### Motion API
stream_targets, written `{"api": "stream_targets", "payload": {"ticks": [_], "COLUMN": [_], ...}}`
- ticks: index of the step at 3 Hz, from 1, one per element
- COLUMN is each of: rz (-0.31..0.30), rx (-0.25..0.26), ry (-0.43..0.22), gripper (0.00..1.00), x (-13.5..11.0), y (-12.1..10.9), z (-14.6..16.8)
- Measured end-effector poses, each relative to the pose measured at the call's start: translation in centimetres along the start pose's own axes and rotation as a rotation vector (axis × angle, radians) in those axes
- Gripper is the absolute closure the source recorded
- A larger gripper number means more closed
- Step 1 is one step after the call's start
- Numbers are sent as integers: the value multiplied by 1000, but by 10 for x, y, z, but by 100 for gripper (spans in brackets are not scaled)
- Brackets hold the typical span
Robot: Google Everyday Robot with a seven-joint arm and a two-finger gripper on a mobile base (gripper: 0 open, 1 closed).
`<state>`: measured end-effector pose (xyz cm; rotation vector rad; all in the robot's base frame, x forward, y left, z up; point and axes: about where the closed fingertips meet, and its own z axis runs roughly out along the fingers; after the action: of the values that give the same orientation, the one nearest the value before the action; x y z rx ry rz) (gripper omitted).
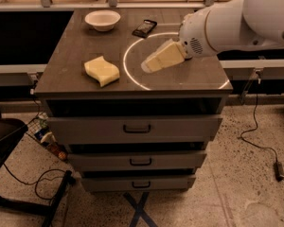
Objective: Place sponge into paper bowl
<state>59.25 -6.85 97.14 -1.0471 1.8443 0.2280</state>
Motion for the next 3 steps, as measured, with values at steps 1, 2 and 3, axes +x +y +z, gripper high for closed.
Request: {"api": "stream_targets", "payload": {"ticks": [1, 2, 3], "rz": [5, -9, -6], "rx": [-34, -44, -55], "ry": [-56, -91, -106], "gripper": [0, 0, 0], "x": [-2, -6, -5], "y": [23, 46, 57], "z": [24, 59, 101]}}
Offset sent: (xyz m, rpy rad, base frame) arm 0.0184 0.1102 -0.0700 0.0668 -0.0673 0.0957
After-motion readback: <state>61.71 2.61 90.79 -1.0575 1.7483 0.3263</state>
